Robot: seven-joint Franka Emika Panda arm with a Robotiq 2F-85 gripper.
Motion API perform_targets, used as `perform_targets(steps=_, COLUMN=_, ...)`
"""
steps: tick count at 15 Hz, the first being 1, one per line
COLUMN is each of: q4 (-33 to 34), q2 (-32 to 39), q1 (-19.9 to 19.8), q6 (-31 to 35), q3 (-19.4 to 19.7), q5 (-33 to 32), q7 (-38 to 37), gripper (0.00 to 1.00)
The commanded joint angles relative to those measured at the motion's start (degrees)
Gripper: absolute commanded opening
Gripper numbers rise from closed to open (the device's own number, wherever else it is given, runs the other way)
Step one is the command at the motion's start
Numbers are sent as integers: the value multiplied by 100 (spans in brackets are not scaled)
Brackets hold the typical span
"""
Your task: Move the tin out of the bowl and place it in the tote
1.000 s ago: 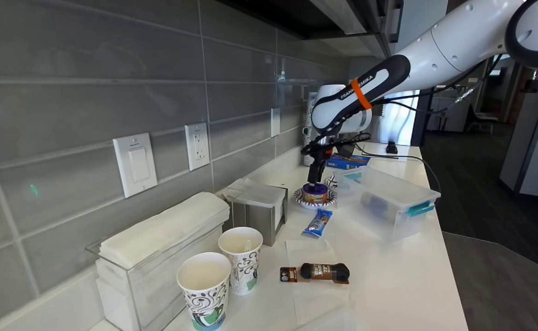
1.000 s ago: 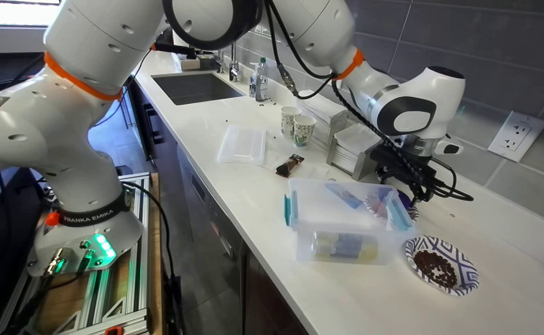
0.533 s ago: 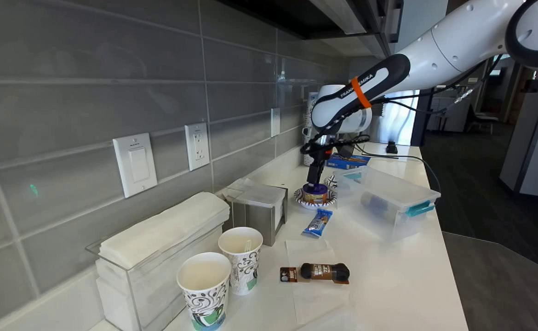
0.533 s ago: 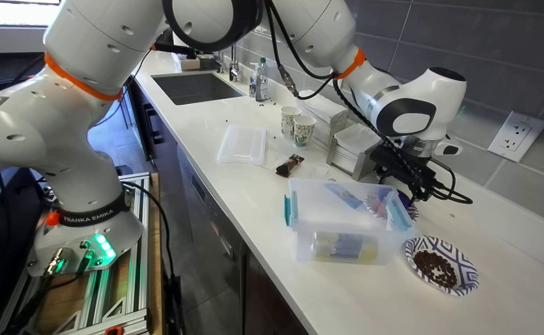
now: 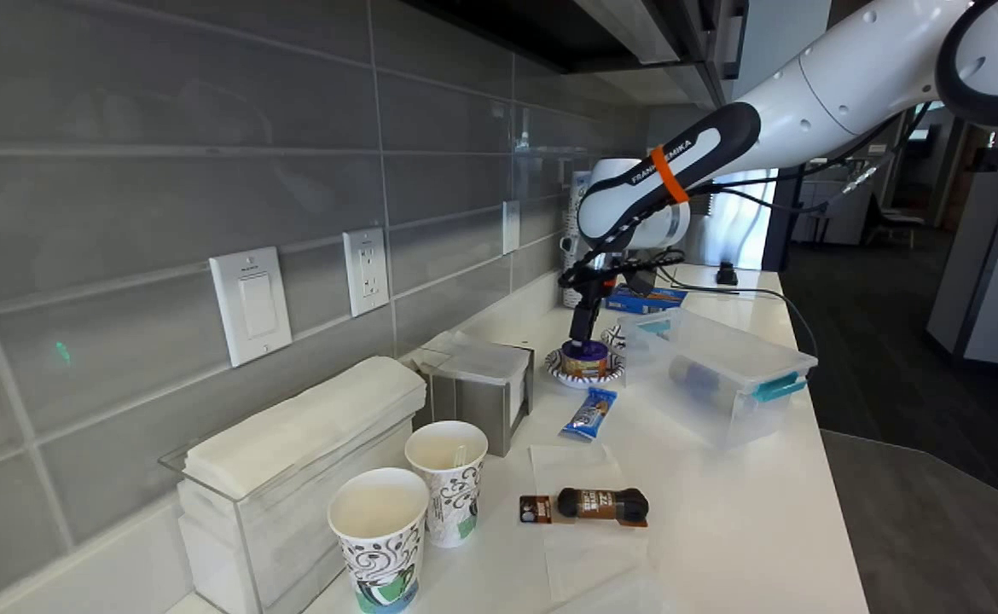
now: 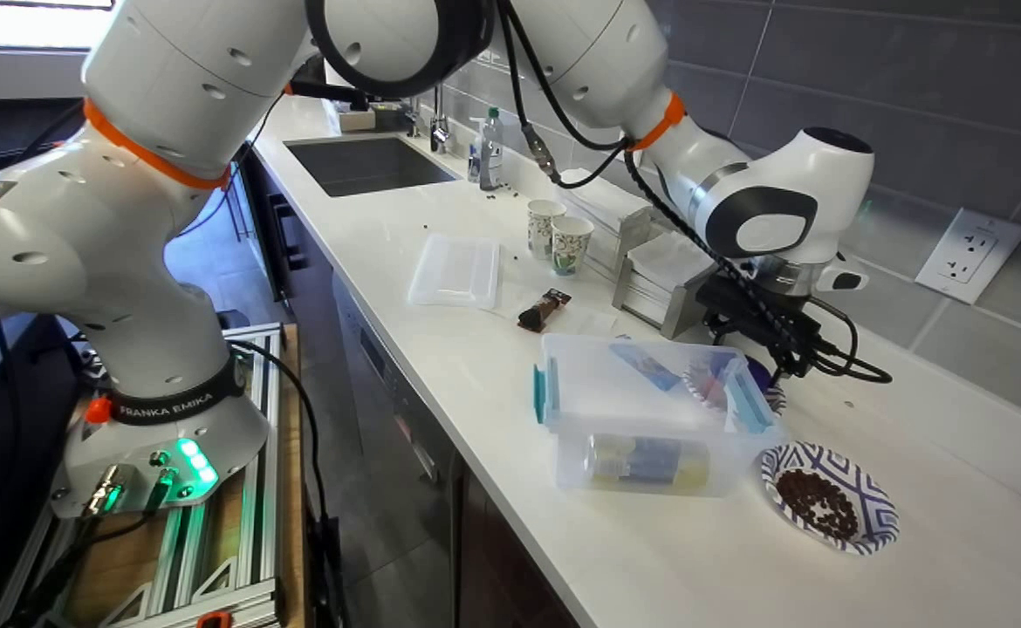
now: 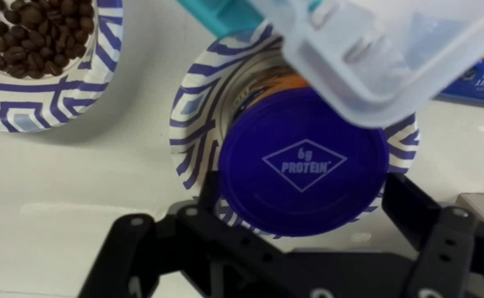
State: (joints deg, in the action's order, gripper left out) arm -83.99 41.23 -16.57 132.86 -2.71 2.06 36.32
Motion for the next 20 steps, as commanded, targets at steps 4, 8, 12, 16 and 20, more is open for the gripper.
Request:
perform_targets(steps=4, q4=-86, q2=102, q1=-12, q6=549, q3=-24, q5=-57, q7=338, gripper=100)
perform_targets(steps=8, q4=-123, q2=139, q1=-33, q6=781, q3=-54, q5=-40, q7=494, gripper=100)
perform_targets(steps=12, q4=-116, q2=209, q1=-154, q6=794, q3=-196, q5=64, q7=871, gripper=100)
perform_targets(steps=16, q4=-94, q2=245, q1=-180, q6=709, q3=-229, q5=95, q7=1029, gripper=100)
perform_targets(steps=20, q4=-59, q2=217, q1=-123, q6=432, q3=-152, q5=45, q7=944, gripper=100)
